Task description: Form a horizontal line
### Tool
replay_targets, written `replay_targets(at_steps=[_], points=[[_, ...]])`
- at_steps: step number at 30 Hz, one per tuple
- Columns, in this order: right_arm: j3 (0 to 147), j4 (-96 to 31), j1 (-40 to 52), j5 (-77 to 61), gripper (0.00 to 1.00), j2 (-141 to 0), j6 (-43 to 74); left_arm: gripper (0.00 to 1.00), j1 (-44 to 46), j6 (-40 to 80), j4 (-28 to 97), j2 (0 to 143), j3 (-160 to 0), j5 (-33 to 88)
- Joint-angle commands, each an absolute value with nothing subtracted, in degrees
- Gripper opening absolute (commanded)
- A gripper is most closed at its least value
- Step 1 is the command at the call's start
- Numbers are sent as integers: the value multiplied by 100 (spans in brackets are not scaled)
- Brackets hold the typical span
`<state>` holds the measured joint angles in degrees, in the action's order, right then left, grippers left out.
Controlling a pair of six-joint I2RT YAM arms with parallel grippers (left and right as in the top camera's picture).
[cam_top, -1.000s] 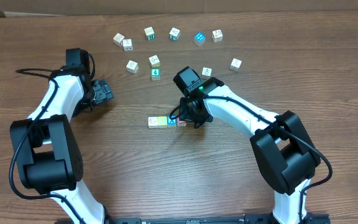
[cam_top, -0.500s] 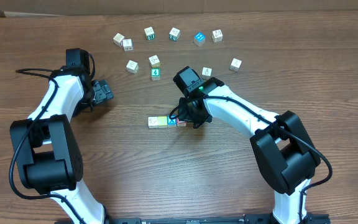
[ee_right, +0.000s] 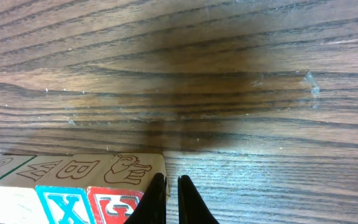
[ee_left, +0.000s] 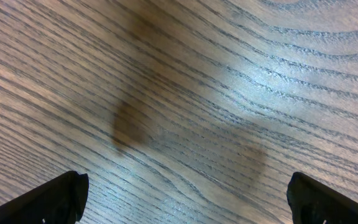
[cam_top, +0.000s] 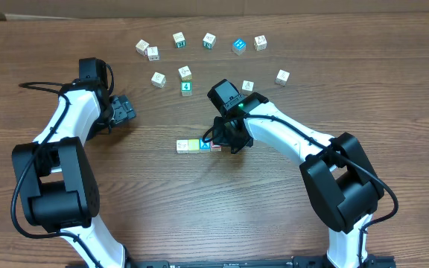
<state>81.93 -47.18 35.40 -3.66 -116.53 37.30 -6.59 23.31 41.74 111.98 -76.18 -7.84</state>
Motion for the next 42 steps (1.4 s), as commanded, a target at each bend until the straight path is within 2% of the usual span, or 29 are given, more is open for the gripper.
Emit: replay_targets(at_steps=[1,22,35,40,42], points=[[8158,-4689,3566,-395,6,-11590,3728,99,-642,2182,4169,11218,-7609,-854],[8158,-4722,3562,-43,6,-11590,3728,100,-642,2182,4167,11218,-7612,-856],[8158,-4877,3520,858,6,-11590,3732,100,-642,2182,4167,11218,-7612,-854],[8158,-4912,3358,1107,7,-11590,3754,99,-642,2182,4167,11218,-7612,-854],[8154,-4925,3267,1116,11,-11590,3754,99,-642,2182,4169,11218,-7612,-856]])
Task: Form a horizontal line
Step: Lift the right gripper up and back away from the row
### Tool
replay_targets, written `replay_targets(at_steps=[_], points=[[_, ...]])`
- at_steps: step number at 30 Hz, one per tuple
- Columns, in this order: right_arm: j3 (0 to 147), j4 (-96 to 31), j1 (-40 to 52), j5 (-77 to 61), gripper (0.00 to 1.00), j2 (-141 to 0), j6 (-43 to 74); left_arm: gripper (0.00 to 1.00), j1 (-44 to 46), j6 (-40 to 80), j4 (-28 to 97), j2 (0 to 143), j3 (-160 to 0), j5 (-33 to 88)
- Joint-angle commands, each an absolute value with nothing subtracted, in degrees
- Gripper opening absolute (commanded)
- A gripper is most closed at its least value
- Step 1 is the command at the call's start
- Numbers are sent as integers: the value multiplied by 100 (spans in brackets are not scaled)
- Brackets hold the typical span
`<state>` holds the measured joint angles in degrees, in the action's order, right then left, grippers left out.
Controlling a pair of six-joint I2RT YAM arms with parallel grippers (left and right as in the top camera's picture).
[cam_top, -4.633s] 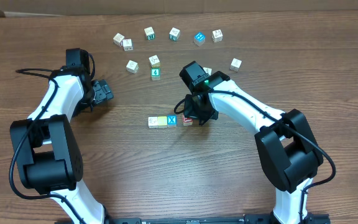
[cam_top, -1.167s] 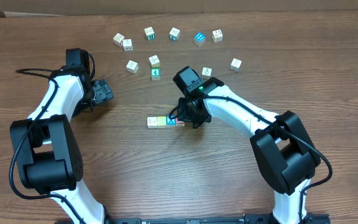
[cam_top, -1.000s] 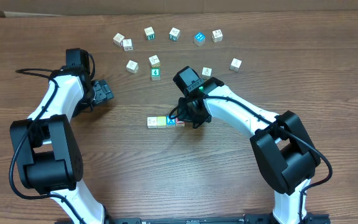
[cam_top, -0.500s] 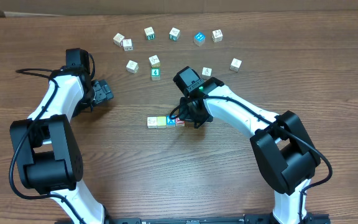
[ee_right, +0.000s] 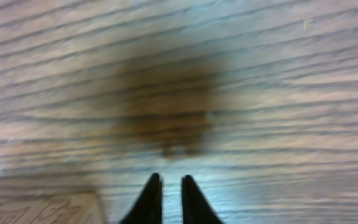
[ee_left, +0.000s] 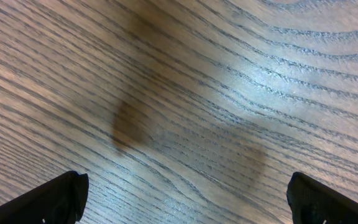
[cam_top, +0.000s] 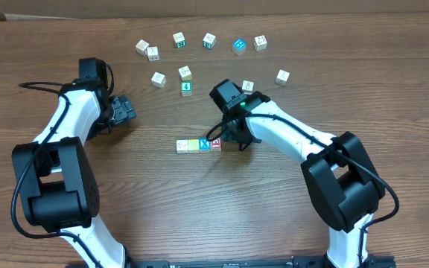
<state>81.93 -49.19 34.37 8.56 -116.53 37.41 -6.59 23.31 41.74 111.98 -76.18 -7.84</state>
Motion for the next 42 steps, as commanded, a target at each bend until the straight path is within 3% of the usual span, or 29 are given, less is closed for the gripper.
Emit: replay_targets(at_steps=[1,3,9,42], points=[[8143,-4921,3225,1116,12,-11590,3754,99,-642,2182,4167,11218,-7609,-854],[8134,-4943,3138,1116,20,-11590,3752,100,-642,2182,4167,11218,-7612,-854],[8132,-4967,2985,1116,100,-11590,3752,100,-642,2182,4167,11218,-7612,-854],[8132,-4759,2976,1557,100,-11590,3752,100,-642,2182,4167,11218,-7609,-854]])
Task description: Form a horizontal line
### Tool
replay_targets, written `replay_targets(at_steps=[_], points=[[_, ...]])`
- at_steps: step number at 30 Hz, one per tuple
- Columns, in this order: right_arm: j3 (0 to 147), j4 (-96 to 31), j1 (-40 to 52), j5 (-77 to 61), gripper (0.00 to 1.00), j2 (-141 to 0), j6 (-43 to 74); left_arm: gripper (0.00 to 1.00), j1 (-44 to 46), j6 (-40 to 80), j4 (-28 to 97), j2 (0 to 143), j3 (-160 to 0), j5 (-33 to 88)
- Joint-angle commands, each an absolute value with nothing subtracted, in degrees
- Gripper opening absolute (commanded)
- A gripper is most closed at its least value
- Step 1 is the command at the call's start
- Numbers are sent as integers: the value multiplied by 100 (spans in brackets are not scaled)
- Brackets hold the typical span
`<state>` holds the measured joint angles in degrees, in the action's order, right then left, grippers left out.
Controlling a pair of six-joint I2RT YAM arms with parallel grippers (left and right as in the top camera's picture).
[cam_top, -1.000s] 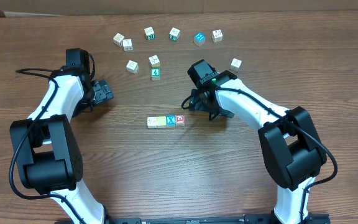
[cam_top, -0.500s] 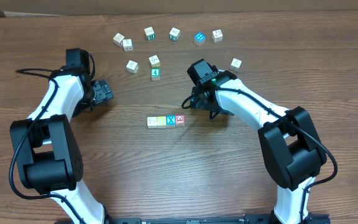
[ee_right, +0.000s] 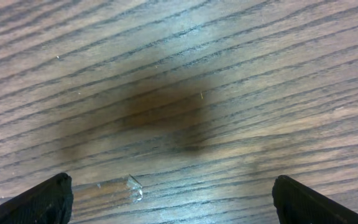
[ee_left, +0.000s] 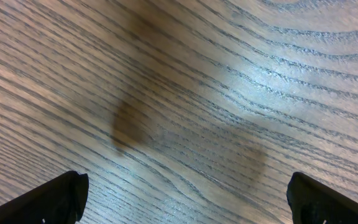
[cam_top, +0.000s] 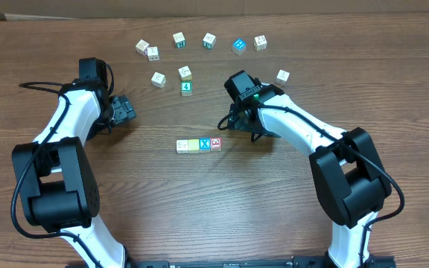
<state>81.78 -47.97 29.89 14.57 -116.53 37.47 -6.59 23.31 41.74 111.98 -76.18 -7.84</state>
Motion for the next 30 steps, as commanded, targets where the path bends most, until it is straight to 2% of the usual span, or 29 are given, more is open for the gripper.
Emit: replay_targets(at_steps=[1,30], points=[[8132,-4757,2976,1540,100,-11590,3752,100,-642,2182,4167,11218,-7612,-854],[8132,-4370,2976,1046,100,-11590,3750,100,-639,2182,4169,11218,-7612,-854]])
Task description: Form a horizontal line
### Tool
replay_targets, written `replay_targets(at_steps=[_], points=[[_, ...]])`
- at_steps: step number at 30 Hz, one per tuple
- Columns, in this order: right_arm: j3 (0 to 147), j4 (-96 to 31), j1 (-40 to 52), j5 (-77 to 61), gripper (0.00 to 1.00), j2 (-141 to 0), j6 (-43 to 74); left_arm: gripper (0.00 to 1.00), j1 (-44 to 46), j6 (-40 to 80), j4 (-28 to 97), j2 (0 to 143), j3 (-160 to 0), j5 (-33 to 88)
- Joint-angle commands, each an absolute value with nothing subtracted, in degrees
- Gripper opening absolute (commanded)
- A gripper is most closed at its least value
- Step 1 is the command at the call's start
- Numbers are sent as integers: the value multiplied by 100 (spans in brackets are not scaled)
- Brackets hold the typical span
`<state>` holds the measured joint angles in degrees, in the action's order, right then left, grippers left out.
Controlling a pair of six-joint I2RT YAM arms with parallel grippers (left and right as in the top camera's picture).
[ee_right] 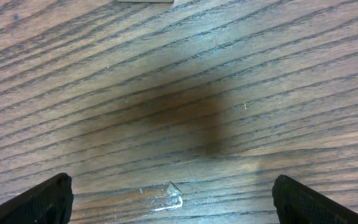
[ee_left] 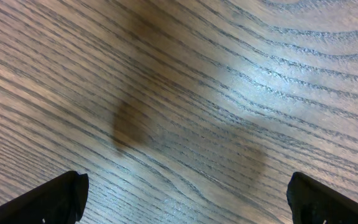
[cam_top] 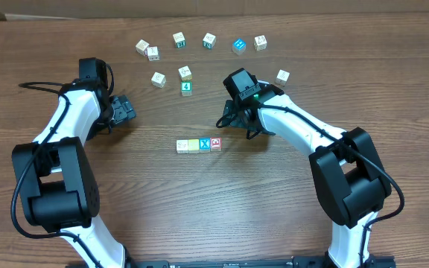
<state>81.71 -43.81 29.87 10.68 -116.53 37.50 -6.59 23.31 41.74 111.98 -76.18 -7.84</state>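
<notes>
Four letter blocks form a short row [cam_top: 199, 145] at mid-table: white, yellow-green, blue X [cam_top: 204, 144] and red [cam_top: 216, 144] at the right end. My right gripper [cam_top: 242, 125] [ee_right: 185, 202] hangs open just above and right of the row, with only bare wood and a scuff between its fingertips [ee_right: 48, 199]. A pale block edge [ee_right: 145, 1] peeks in at the top of the right wrist view. My left gripper [cam_top: 123, 110] [ee_left: 188, 199] is open over bare table at the left, holding nothing.
Several loose blocks lie scattered along the far side, among them a green 4 block [cam_top: 186, 87], a blue one [cam_top: 238, 46] and a white one [cam_top: 282, 76] right of my right arm. The wooden table [cam_top: 199, 201] stretches toward the near edge.
My right gripper shifted slightly; the table scuff sits a little further right in its view and a block edge now shows at the top. It stays open. The left arm and the row are unchanged.
First my right gripper was shut against the red block at the row's right end. Then it was shut and a little away from the row. Later it stood open, up and right of the row, where it stays. The left arm never moved.
</notes>
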Motion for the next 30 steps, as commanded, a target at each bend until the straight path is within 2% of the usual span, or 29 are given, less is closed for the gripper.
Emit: replay_targets(at_steps=[1,30], points=[[8132,-4375,2976,1048,100,-11590,3750,99,-642,2182,4167,11218,-7612,-854],[8134,-4333,2976,1044,100,-11587,3557,100,-642,2182,4169,11218,-7612,-854]])
